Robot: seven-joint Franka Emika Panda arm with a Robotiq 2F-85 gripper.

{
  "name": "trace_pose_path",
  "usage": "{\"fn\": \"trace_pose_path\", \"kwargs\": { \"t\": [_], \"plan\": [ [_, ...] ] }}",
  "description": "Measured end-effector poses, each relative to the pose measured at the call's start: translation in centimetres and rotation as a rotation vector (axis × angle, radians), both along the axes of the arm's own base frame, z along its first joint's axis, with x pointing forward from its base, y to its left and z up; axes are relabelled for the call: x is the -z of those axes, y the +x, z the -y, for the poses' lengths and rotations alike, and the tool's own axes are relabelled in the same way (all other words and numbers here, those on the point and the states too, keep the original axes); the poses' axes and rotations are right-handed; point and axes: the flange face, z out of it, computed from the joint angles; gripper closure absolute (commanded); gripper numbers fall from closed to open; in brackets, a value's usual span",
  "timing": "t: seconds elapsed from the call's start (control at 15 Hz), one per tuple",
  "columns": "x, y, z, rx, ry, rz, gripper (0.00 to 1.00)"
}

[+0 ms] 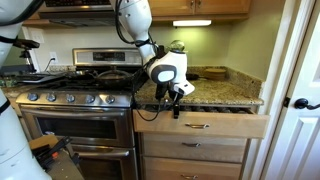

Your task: Close the top drawer

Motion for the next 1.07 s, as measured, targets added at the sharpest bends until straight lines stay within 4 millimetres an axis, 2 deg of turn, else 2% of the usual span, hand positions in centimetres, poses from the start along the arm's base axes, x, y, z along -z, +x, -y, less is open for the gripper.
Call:
{"fn": "trace_pose_path", "kwargs": {
  "t": [0.07, 0.13, 0.33, 0.8, 0.87, 1.07],
  "plan": [
    [-0.1, 0.1, -0.2, -0.005, 0.004, 0.005, 0.0],
    [-0.3, 0.1, -0.4, -0.009, 0.006, 0.009, 0.21],
    [-1.1, -0.6, -1.2, -0.024, 0.002, 0.009, 0.4],
    [-5.5, -5.3, -3.3, -0.061, -0.009, 0.014, 0.87],
    [-6.2, -6.1, -3.5, -0.068, -0.013, 0.017, 0.93],
    [-7.1, -8.6, -3.3, -0.07, -0.04, -0.001, 0.98]
  ]
}}
